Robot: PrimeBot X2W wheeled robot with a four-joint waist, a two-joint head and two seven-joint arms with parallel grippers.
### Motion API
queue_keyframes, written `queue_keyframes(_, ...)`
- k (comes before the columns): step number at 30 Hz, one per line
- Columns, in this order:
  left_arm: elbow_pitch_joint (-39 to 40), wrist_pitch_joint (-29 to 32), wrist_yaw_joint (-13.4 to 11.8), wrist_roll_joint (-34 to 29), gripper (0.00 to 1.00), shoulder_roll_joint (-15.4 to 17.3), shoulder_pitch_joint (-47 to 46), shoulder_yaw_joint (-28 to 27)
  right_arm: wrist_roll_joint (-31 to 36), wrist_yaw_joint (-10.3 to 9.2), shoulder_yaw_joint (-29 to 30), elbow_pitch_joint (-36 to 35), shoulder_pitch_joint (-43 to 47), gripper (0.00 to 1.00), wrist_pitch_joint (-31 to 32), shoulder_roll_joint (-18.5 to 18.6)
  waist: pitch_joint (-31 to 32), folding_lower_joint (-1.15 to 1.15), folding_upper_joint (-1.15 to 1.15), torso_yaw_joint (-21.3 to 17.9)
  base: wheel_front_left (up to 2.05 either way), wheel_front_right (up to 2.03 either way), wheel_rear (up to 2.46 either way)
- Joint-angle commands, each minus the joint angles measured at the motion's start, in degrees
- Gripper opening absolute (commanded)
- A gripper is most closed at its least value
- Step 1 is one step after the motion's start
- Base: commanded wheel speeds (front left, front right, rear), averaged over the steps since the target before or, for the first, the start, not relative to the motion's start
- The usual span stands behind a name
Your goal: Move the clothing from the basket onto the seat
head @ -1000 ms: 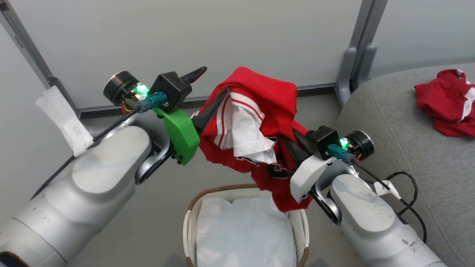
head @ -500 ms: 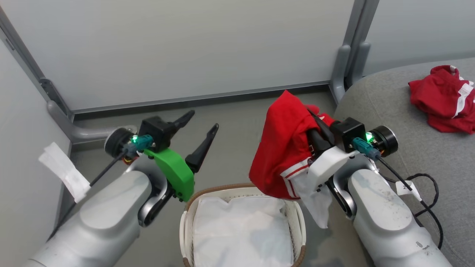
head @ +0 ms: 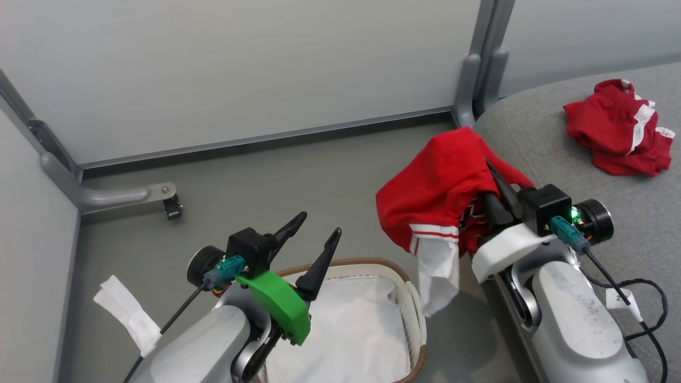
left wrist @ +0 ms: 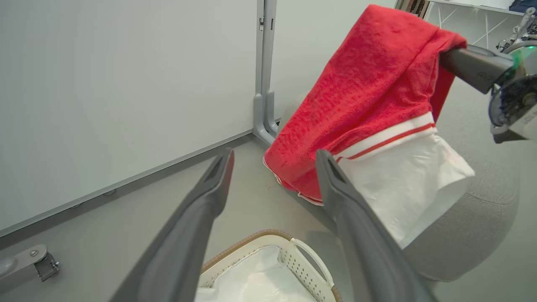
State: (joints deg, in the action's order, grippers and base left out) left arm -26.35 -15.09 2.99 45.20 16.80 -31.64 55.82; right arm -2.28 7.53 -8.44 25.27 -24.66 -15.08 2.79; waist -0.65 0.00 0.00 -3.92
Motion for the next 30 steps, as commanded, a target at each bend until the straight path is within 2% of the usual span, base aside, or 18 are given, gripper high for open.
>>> queue_keyframes(1,0.6,0.0,0.1,-1.6,1.0,-0.1,1.5,-1.0,0.5,-0.08,0.7,-1.0,1.4,0.0,-0.1,0.2,-0.4,0.0,0.0,-1.0,0.0,0.0,0.0)
queue_keyframes(9,4.1,0.0,1.5,-7.7,1.0,-2.1,6.1,-5.2,1.3,-0.08,5.4,-5.5,6.8,0.0,-0.1,0.2,-1.4,0.0,0.0,-5.4,0.0,0.0,0.0)
queue_keyframes(19,4.2,0.0,3.1,-11.8,1.0,-5.0,7.6,-6.0,0.9,-0.08,6.9,-8.6,9.5,0.0,-0.1,0.2,-2.9,0.0,0.0,-10.8,0.0,0.0,0.0)
queue_keyframes(30,3.2,0.0,4.0,-13.7,1.0,-6.2,5.9,-6.0,0.3,-0.08,7.0,-8.6,8.3,0.0,0.0,0.2,-5.5,0.0,0.0,-13.0,0.0,0.0,0.0)
